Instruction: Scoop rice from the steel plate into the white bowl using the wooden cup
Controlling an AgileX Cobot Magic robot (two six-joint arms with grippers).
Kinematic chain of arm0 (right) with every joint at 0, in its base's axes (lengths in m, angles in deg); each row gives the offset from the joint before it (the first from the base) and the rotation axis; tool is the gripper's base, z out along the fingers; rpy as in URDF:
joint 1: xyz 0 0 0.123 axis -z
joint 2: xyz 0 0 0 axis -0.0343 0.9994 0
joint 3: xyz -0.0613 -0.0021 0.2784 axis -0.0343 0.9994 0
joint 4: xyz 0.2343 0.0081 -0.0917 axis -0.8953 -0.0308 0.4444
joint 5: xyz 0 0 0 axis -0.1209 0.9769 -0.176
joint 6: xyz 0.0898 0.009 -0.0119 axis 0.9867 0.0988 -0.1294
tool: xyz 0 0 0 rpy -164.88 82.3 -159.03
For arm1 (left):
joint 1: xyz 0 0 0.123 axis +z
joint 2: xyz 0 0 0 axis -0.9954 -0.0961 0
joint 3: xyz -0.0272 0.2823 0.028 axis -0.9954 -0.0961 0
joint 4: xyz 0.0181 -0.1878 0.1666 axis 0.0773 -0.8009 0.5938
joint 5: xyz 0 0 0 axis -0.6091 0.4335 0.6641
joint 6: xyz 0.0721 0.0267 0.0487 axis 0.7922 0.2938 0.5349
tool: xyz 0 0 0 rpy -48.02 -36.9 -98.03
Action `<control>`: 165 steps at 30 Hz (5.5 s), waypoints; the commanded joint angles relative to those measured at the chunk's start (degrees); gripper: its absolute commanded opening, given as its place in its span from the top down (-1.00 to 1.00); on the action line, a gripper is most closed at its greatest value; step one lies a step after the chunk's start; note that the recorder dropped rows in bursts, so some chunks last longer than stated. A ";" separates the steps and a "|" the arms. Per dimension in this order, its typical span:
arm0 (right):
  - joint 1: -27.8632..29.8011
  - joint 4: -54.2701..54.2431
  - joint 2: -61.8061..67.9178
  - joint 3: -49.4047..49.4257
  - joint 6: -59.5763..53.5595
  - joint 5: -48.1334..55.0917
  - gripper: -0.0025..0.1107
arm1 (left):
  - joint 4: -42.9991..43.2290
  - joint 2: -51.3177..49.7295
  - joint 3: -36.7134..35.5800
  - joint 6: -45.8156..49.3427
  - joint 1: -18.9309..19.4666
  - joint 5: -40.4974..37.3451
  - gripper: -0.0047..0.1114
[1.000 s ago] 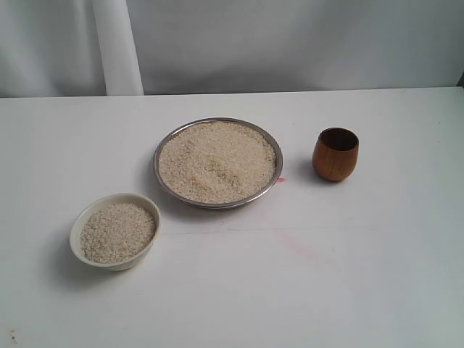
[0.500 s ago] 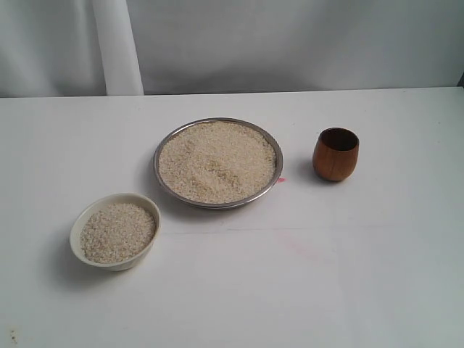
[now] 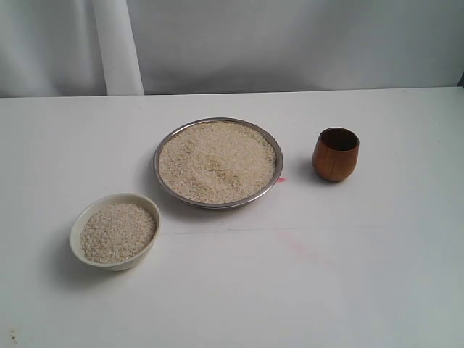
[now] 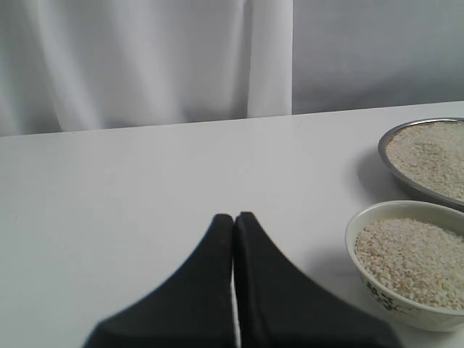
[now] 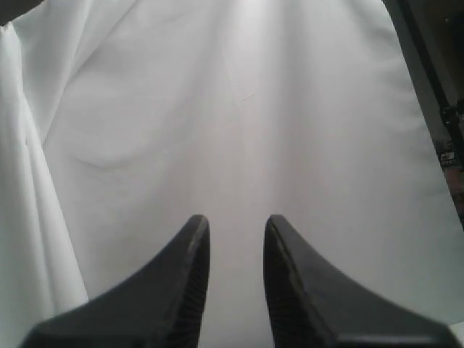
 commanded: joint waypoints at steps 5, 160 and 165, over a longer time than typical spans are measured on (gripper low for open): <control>0.10 5.30 12.78 -8.02 0.40 1.96 0.36 | -0.47 -0.01 -0.11 -0.26 -0.18 0.65 0.92; -8.23 1.92 130.40 -44.80 -27.85 -47.98 -0.90 | -0.47 -0.01 -0.11 -0.26 -0.18 0.65 0.92; -8.23 1.75 130.40 -44.80 -27.85 -48.35 -0.90 | -0.47 -0.01 -0.11 -0.26 -0.18 0.65 0.92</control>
